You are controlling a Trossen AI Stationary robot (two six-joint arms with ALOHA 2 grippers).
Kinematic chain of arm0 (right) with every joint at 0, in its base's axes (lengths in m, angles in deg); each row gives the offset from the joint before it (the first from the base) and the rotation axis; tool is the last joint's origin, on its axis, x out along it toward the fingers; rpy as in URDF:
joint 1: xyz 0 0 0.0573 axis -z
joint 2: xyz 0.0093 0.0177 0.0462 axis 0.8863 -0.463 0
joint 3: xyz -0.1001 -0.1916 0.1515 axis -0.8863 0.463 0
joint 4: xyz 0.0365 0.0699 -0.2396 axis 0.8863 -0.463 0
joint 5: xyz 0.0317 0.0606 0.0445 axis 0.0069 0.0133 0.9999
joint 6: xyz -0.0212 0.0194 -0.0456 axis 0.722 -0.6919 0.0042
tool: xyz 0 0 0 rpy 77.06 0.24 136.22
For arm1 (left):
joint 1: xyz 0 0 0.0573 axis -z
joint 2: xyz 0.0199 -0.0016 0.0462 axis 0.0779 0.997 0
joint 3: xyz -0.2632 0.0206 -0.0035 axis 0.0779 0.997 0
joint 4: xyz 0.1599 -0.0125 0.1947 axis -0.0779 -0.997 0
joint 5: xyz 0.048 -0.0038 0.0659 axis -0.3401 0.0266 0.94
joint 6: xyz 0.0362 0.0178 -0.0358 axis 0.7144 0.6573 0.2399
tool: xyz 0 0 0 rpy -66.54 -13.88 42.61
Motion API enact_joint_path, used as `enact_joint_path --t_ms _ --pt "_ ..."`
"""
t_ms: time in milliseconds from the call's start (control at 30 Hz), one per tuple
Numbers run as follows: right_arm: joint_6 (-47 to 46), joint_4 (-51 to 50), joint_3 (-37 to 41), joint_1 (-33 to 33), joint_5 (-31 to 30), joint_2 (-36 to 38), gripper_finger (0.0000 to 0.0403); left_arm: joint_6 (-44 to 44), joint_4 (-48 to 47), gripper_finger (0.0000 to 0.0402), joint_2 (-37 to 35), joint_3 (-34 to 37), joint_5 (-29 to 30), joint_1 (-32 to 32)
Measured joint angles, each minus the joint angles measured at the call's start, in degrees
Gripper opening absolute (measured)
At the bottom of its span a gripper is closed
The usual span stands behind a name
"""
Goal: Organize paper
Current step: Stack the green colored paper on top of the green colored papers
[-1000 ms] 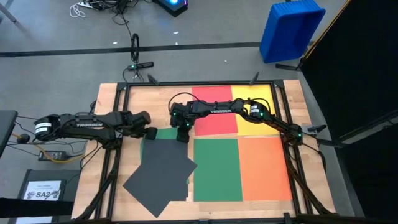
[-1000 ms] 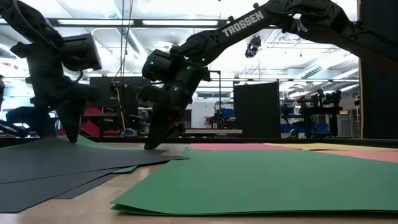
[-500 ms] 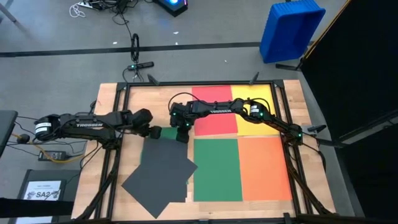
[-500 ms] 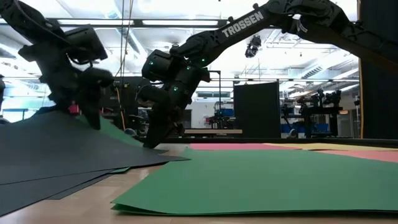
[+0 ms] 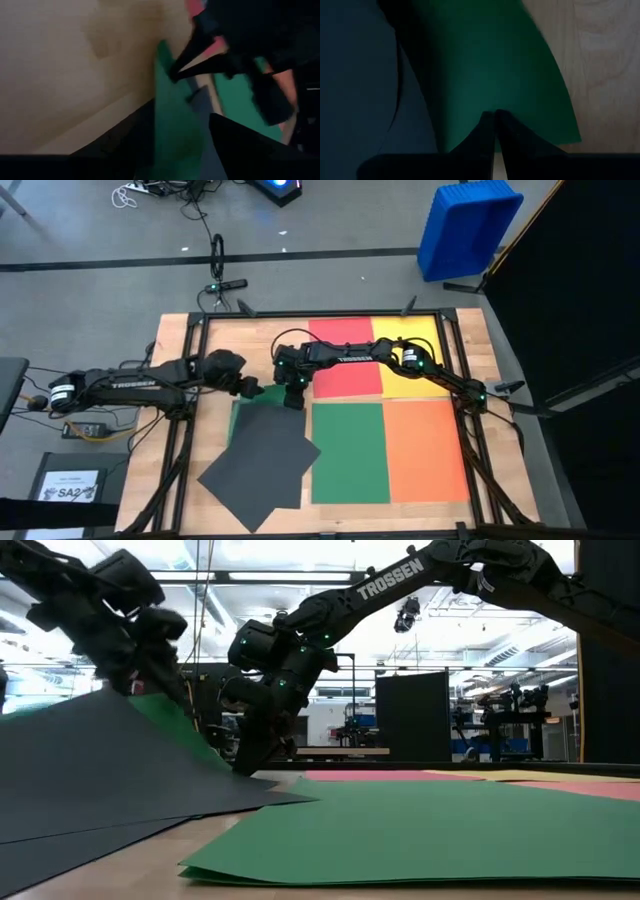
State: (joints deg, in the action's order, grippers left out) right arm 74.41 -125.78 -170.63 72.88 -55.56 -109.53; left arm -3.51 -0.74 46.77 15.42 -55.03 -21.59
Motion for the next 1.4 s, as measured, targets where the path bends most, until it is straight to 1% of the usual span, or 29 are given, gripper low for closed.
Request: enact_joint_path --t_ms 233,367,567,733,833,933,1133,1400 --pt "-0.11 -0.04 -0.02 0.07 -0.01 0.0 0.0 1.37 0.26 0.0213 -1.58 -1.23 -0.06 0.0" --pt "-0.13 -0.07 -0.02 0.09 -0.02 0.0 0.0 1.37 -1.49 0.0213 -1.02 -1.06 -1.95 0.0" --pt "-0.21 -0.09 -0.02 0.09 -0.02 0.0 0.0 0.51 -9.9 0.0213 -1.29 -1.01 0.39 0.0" --pt "-0.24 -0.11 -0.02 0.09 0.0 0.0 0.0 -5.19 -24.3 0.0213 -2.1 -1.01 1.99 1.63" --pt "-0.24 -0.13 -0.02 0.09 -0.02 0.0 0.0 -8.13 -28.34 0.0213 -2.31 -1.01 2.56 3.74" --pt "-0.24 -0.13 -0.02 0.09 -0.02 0.0 0.0 -9.23 -29.64 0.0213 -2.52 -0.83 3.96 5.58" --pt "-0.16 -0.11 -0.02 0.15 0.62 -0.02 0.0 -12.3 -30.51 0.0213 -2.78 0.56 5.62 7.05" --pt "-0.07 -0.06 0.0 0.26 0.92 -0.02 0.0 -15.48 -29.66 0.0213 -2.53 1.04 6.55 7.21"
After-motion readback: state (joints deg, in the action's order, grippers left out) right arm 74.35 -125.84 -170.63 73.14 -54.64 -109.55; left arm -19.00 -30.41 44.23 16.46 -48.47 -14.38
